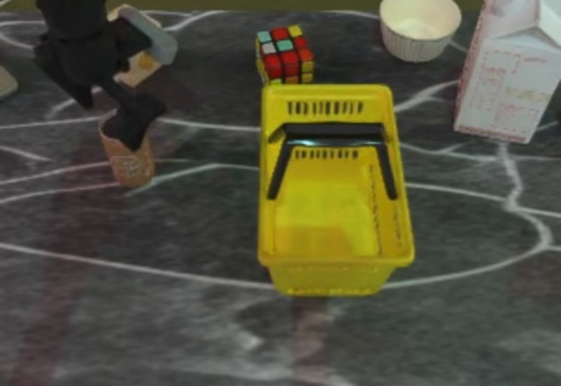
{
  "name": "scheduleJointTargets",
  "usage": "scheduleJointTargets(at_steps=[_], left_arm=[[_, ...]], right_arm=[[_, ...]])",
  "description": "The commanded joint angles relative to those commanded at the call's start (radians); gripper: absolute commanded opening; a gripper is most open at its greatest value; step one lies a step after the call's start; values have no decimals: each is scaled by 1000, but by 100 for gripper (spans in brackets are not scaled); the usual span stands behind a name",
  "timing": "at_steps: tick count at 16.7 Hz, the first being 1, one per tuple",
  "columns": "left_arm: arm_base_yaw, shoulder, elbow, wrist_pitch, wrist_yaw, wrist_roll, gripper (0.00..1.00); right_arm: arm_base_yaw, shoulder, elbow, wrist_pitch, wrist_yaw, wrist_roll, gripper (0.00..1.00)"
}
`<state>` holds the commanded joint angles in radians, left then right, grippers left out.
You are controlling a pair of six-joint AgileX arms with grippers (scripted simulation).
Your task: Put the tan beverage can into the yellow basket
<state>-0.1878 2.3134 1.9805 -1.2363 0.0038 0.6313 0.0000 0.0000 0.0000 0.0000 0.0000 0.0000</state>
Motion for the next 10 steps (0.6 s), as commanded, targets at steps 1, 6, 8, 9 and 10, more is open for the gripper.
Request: scheduleJointTargets(at_steps=[1,6,8,9,10], left_arm=[[-2,3,-12,14,0,2,100],[-4,35,-110,146,1,2,100],[-4,41,-126,166,1,2,100],[-4,41,-126,166,1,2,100],[-4,41,-126,166,1,2,100]], right_arm=[[0,0,0,0,0,0,100],[0,0,0,0,0,0,100],[0,0,0,0,0,0,100],[0,0,0,0,0,0,100],[0,0,0,0,0,0,100]])
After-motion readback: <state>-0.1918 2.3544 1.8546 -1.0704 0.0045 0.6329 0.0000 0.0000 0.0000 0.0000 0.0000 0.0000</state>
